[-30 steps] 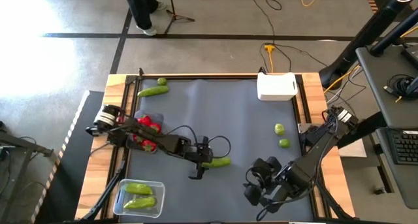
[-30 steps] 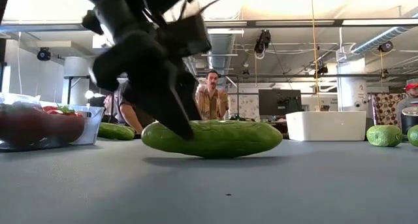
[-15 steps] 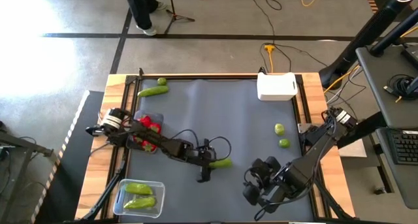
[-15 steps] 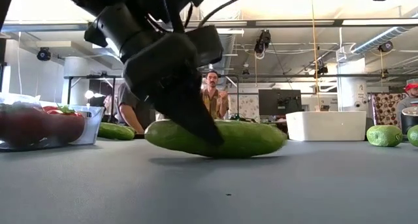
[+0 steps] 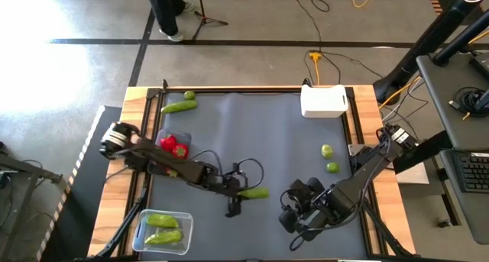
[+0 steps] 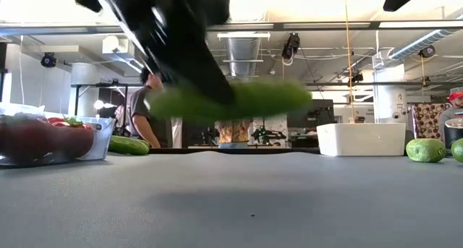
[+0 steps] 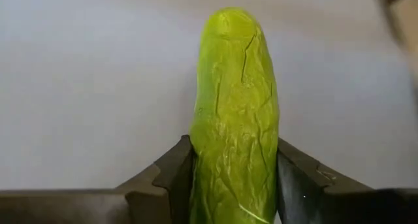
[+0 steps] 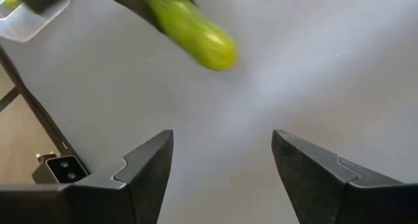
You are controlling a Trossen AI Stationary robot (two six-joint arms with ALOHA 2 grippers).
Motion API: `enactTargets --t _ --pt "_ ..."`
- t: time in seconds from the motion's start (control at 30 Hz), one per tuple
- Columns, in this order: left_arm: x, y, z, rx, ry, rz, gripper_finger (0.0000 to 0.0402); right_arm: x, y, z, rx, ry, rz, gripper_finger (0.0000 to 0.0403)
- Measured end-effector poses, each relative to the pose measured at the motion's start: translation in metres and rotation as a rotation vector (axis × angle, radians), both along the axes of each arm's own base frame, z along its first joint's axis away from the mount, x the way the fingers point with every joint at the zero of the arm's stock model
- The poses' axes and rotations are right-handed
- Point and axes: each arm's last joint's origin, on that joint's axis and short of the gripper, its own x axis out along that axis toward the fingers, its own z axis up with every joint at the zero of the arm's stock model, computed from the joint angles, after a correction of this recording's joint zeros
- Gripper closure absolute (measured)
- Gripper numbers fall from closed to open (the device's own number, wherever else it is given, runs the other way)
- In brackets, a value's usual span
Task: Sort produce into baskets
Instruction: Put the bottom pickle into the transparent bin
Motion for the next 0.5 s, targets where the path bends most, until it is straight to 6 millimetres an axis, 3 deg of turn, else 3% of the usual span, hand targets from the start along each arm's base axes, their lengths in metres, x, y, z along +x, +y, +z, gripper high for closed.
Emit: enactTargets --t 0.13,0.27,0.5 --pt "-0.03 -0.015 0.034 0.021 0.014 -0.078 0.0254 0.0 0.0 -0.001 -0.017 -0.01 -0.005 0.0157" --pt "-0.074 -0.033 0.059 0.06 0.081 -0.107 0.0254 0.001 -0.003 -0.001 -0.073 -0.056 -0.037 0.0158" --pt "-0.146 -0.061 0.072 0.075 0.253 -0.097 0.0254 0.009 -0.017 -0.002 -0.131 -0.085 -0.098 0.0156"
